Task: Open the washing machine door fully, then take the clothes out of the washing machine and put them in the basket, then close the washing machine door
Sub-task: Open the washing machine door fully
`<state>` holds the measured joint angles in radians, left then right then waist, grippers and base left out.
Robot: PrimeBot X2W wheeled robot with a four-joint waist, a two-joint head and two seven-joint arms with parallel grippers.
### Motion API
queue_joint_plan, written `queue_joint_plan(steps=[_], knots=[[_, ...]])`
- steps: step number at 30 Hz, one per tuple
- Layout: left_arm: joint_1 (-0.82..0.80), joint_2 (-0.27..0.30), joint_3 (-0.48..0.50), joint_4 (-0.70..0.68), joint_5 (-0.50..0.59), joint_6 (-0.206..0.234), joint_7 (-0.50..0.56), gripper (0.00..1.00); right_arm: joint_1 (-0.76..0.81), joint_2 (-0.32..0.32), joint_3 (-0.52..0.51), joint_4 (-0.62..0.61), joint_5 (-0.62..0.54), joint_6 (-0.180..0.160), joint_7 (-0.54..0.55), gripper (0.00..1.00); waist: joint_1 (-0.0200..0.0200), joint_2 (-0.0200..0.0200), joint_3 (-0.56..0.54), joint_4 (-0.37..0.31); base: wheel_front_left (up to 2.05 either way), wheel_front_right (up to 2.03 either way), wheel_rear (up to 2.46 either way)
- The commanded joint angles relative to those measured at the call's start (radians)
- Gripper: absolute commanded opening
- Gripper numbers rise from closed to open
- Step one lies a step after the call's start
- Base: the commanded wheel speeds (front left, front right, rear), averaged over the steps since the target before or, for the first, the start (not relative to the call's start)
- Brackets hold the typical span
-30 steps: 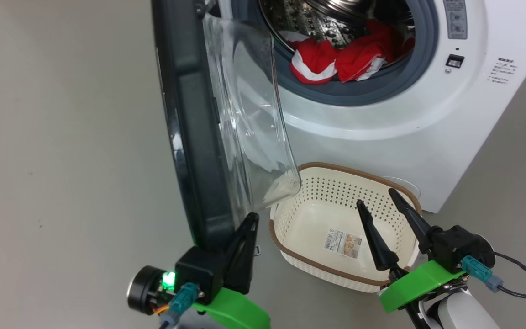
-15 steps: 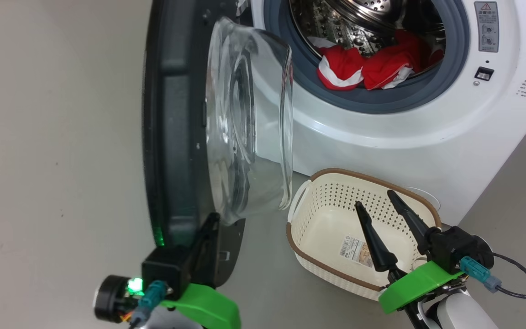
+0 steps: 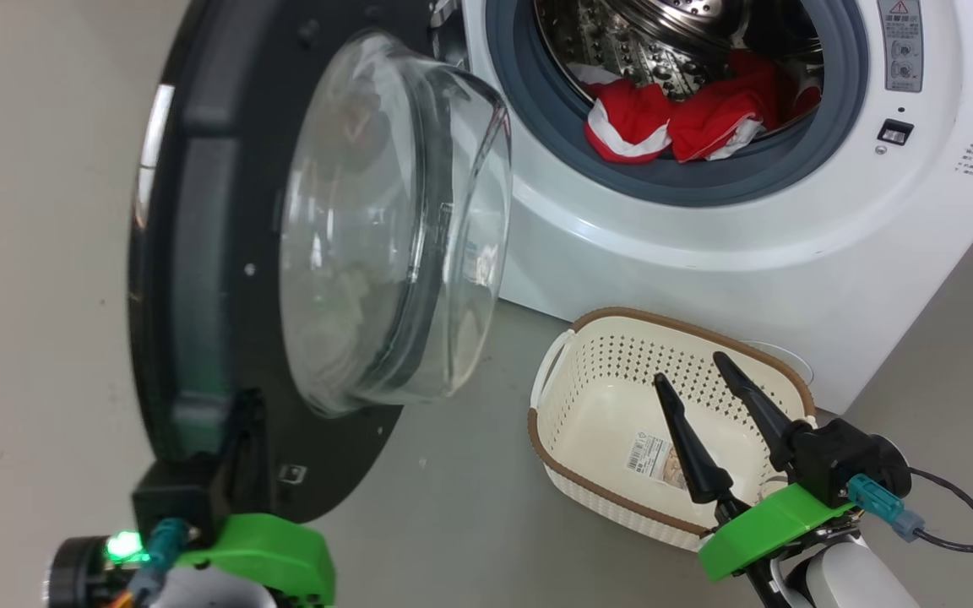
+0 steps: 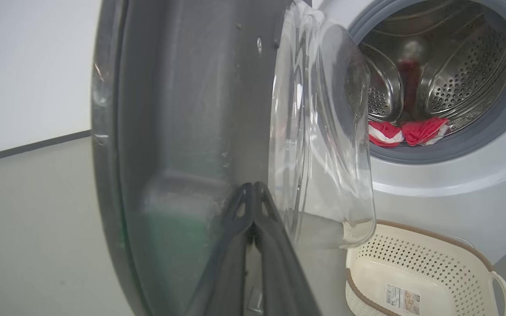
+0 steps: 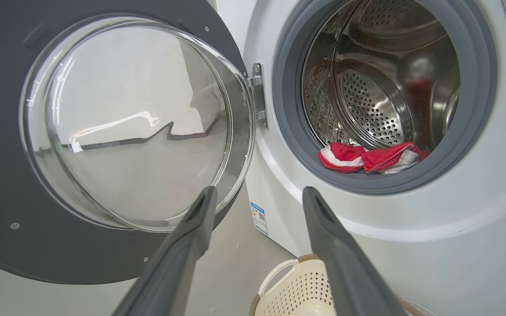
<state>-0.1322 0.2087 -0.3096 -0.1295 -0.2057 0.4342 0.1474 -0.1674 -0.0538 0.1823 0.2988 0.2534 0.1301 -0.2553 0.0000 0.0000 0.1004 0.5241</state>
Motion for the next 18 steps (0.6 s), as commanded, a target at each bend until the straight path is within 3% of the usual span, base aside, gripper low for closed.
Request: queue_joint_plan(steps=[1,18], knots=[[-0.012,0.037,0.07,-0.015,-0.003,0.025,-0.011,0.0,-0.023,0.004,0.026,-0.024,-0.005,0.001,-0.006,1.0,0.0,0.0,0.001,-0.002,0.0,0.0,0.0],[-0.054,0.076,0.171,0.157,-0.056,0.023,-0.107,0.0,-0.016,0.004,0.034,-0.015,-0.032,0.001,-0.006,1.0,0.0,0.0,0.003,-0.016,0.0,0.0,0.0]])
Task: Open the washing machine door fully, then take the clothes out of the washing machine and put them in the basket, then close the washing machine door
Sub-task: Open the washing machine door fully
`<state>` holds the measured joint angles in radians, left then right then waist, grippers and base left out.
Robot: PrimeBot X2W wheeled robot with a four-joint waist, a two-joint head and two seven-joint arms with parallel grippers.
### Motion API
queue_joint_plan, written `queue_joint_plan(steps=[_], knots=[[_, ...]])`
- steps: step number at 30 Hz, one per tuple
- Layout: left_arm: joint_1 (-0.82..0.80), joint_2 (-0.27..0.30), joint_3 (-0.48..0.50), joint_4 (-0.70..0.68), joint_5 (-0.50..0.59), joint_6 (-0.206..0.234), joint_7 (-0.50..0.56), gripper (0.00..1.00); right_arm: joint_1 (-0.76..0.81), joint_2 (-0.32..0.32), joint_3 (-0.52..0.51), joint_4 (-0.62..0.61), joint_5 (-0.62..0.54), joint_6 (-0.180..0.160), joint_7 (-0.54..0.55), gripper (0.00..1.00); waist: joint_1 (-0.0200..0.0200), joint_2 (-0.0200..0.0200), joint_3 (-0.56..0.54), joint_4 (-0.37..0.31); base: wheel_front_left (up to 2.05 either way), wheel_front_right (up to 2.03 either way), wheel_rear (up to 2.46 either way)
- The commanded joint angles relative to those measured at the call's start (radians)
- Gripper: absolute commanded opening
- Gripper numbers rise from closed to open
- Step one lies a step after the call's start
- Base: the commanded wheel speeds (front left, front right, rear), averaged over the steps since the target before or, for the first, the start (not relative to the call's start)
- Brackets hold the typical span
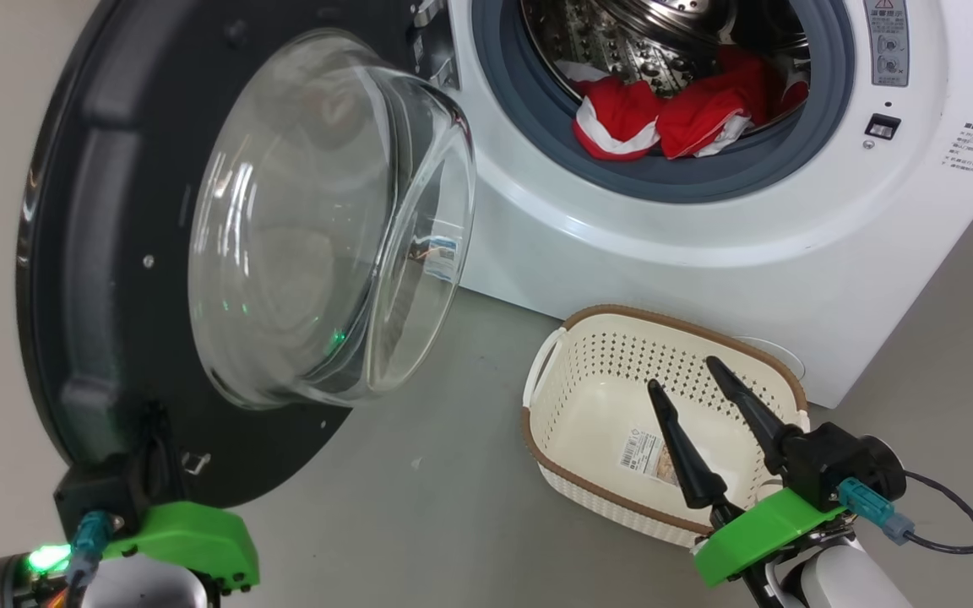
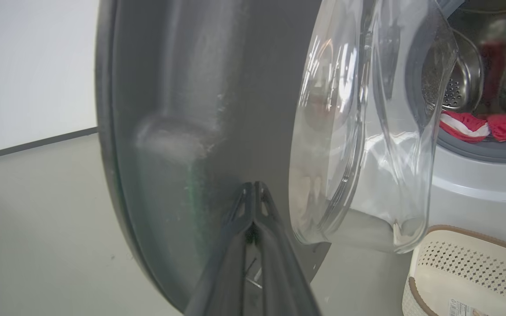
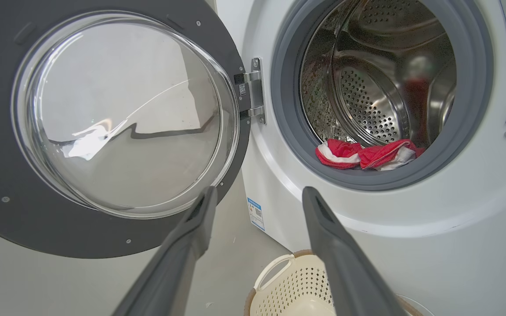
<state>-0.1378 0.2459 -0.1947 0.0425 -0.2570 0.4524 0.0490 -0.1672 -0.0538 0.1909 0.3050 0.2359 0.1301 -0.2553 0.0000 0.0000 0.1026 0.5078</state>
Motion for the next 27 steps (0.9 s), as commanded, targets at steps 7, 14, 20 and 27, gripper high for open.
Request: queue_joint_plan(steps=[7,14,20,27], knots=[[-0.096,0.047,0.089,0.074,-0.03,-0.007,-0.072,0.0,-0.013,-0.006,0.037,-0.018,-0.021,0.001,-0.006,1.0,0.0,0.0,0.009,-0.004,0.0,0.0,0.0],[-0.136,0.047,0.1,0.139,-0.044,-0.022,-0.131,0.0,-0.023,-0.023,0.043,-0.023,-0.023,0.001,-0.006,1.0,0.0,0.0,0.027,-0.011,0.0,0.0,0.0],[-0.17,0.06,0.117,0.211,-0.055,-0.035,-0.181,0.0,-0.033,-0.033,0.051,-0.023,-0.025,0.001,-0.006,1.0,0.0,0.0,0.045,-0.019,0.0,0.0,0.0],[-0.205,0.071,0.143,0.301,-0.076,-0.047,-0.231,0.0,-0.042,-0.044,0.049,-0.029,-0.027,0.001,-0.006,1.0,0.0,0.0,0.063,-0.026,0.0,0.0,0.0]])
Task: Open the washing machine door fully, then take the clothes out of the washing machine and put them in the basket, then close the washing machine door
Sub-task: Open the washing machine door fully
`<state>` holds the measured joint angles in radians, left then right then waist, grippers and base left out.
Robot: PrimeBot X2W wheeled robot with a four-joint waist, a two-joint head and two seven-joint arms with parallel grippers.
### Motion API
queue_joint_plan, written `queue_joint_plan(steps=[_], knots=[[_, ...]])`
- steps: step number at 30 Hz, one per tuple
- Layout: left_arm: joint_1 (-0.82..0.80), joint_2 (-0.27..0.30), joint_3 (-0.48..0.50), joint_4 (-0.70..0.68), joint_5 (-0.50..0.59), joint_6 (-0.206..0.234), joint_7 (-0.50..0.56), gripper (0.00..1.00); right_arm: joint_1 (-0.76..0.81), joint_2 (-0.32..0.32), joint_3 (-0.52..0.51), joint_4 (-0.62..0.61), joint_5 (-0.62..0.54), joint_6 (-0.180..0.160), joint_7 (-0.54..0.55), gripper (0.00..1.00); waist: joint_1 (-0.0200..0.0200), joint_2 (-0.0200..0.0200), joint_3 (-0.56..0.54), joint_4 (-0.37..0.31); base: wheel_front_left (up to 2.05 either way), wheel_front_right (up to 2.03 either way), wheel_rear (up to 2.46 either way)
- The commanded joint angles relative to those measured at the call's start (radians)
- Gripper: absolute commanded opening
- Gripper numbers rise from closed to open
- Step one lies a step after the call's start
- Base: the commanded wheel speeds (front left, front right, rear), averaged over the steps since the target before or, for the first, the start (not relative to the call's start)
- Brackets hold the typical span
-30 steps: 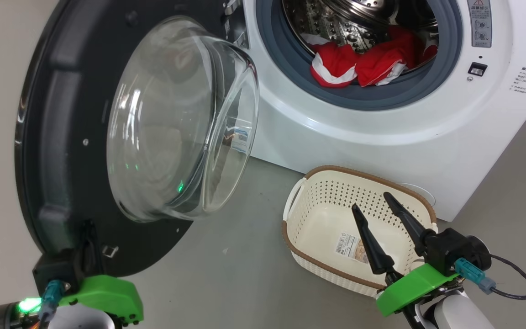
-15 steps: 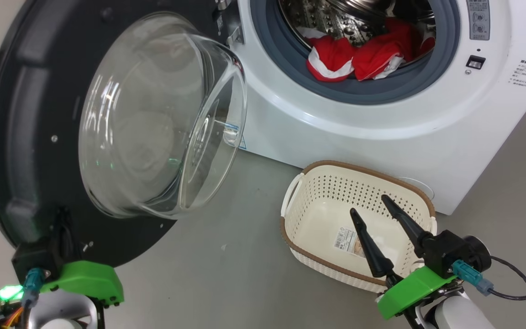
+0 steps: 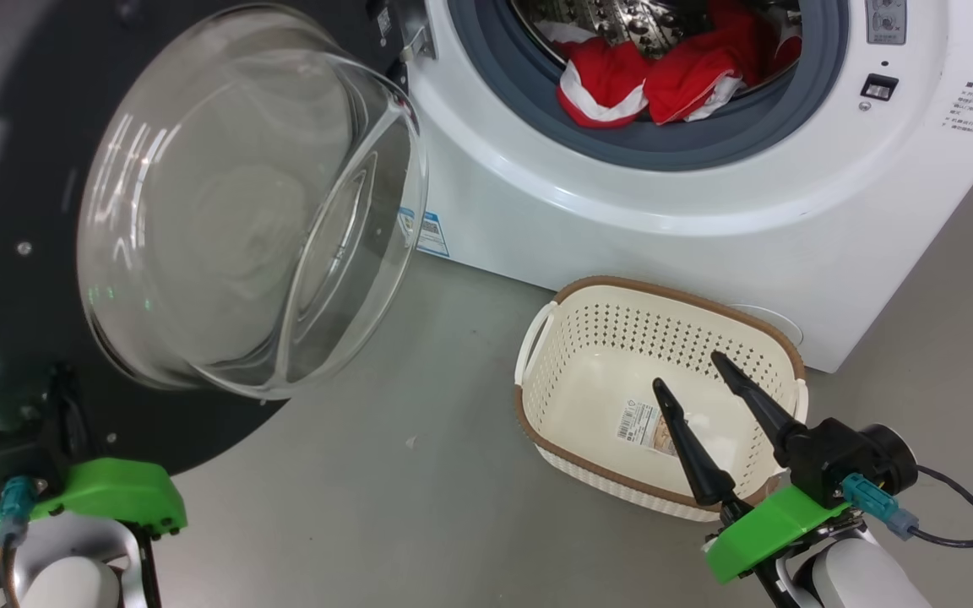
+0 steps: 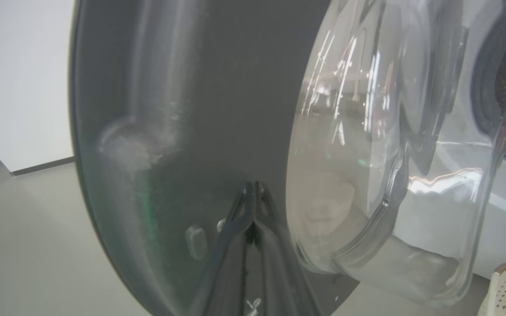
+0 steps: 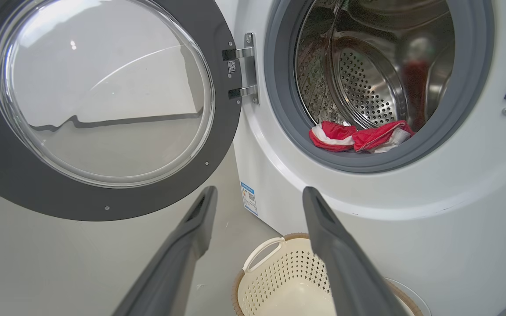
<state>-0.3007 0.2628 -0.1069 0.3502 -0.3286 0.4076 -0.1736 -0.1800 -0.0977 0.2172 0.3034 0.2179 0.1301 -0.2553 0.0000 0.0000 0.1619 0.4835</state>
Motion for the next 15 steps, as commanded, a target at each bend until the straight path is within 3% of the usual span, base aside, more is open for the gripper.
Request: queue_joint_plan(steps=[1,15], knots=[[-0.047,0.054,0.057,0.005,-0.007,-0.002,-0.013,0.0,-0.03,-0.002,0.023,-0.028,-0.01,0.001,-0.006,1.0,0.0,0.0,0.006,-0.002,0.0,0.0,0.0],[-0.097,0.085,0.085,0.125,-0.032,-0.022,-0.048,0.0,-0.048,-0.014,0.027,-0.028,-0.006,0.001,-0.006,1.0,0.0,0.0,0.025,-0.02,0.0,0.0,0.0]])
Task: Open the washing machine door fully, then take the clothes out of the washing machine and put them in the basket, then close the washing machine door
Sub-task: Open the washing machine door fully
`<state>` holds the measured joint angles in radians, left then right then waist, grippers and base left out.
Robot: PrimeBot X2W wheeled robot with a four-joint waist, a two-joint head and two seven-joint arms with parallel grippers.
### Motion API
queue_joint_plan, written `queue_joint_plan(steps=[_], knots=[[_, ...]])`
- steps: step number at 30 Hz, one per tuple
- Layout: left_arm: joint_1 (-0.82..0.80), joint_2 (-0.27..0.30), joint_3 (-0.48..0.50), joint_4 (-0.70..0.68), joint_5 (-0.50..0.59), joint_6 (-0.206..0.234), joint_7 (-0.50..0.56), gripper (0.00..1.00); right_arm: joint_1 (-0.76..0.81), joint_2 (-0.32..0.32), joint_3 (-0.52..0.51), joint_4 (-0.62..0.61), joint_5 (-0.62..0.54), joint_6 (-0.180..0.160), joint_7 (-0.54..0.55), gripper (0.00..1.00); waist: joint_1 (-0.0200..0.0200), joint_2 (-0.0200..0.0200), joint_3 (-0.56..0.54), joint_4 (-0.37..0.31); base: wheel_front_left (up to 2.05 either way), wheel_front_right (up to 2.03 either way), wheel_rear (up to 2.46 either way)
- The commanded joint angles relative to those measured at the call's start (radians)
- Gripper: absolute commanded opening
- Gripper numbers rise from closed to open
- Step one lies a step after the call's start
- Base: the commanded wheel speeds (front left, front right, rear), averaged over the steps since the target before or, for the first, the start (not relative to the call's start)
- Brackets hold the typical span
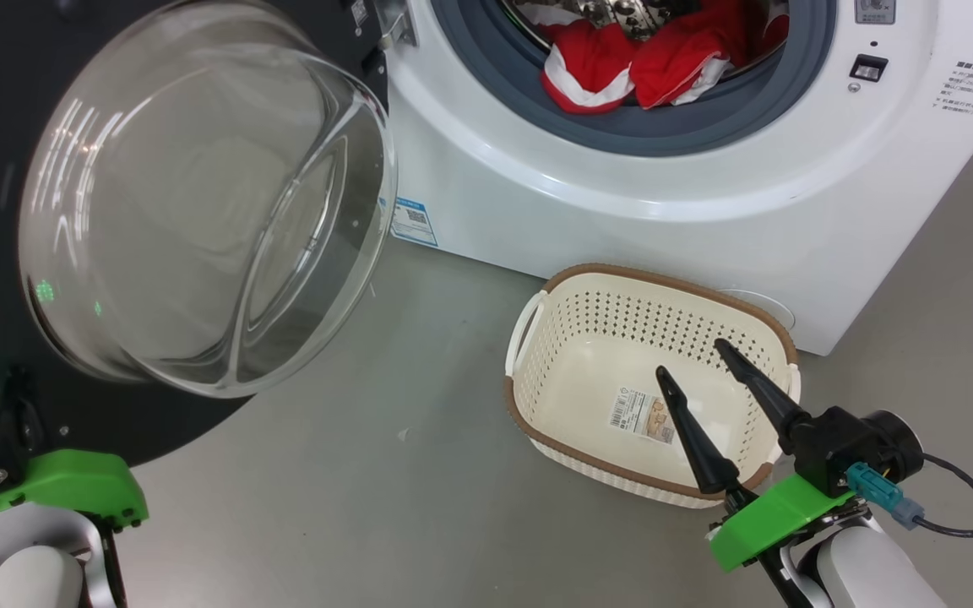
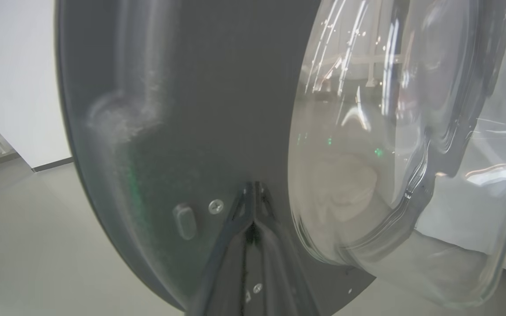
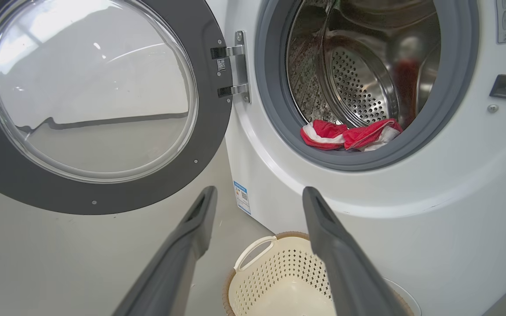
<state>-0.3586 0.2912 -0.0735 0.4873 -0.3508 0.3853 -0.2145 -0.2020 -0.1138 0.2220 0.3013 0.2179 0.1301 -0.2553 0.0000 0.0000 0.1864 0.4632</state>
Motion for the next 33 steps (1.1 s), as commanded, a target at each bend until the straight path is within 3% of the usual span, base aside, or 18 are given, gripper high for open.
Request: queue_joint_plan(steps=[1,9,10,11,12,14,25,29,33], knots=[[-0.042,0.058,0.053,-0.004,-0.011,-0.001,-0.009,0.0,-0.025,0.002,0.022,-0.026,-0.006,0.001,-0.006,1.0,0.0,0.0,0.0,-0.001,0.0,0.0,0.0],[-0.037,0.032,0.046,-0.006,-0.014,-0.004,-0.031,0.0,-0.021,0.012,0.011,-0.024,-0.007,0.001,-0.006,1.0,0.0,0.0,-0.014,0.001,0.0,0.0,0.0],[-0.033,0.029,0.044,-0.018,-0.011,-0.002,-0.034,0.09,-0.022,0.014,0.01,-0.024,-0.006,0.001,-0.006,1.0,0.0,0.0,-0.017,0.001,0.0,0.0,0.0],[-0.029,0.025,0.042,-0.033,-0.009,-0.001,-0.036,0.35,-0.023,0.016,0.008,-0.024,-0.005,0.001,-0.006,1.0,0.0,0.0,-0.02,0.0,0.0,0.0,0.0],[-0.022,0.02,0.039,-0.048,-0.008,0.001,-0.036,0.49,-0.024,0.018,0.007,-0.024,-0.005,0.001,-0.006,1.0,0.0,0.0,-0.024,-0.001,0.0,0.0,0.0],[-0.006,0.012,0.028,-0.087,-0.002,0.008,-0.035,1.0,-0.026,0.021,0.003,-0.026,-0.005,0.001,-0.006,1.0,0.0,0.0,-0.03,-0.003,0.0,0.0,0.0],[0.072,0.018,-0.049,-0.474,0.059,0.037,0.029,1.0,-0.014,0.043,-0.066,-0.052,-0.005,0.001,-0.006,1.0,0.0,0.0,-0.058,-0.054,0.0,0.0,0.0],[0.078,0.013,-0.081,-0.593,0.048,0.009,0.045,1.0,-0.015,0.05,-0.122,-0.077,-0.016,0.001,-0.006,1.0,0.0,0.0,-0.062,-0.092,0.0,0.0,0.0],[0.077,-0.002,-0.125,-0.64,0.008,-0.053,0.043,1.0,-0.015,0.056,-0.181,-0.11,-0.035,0.001,-0.006,1.0,0.0,0.0,-0.063,-0.142,0.0,0.0,0.0]])
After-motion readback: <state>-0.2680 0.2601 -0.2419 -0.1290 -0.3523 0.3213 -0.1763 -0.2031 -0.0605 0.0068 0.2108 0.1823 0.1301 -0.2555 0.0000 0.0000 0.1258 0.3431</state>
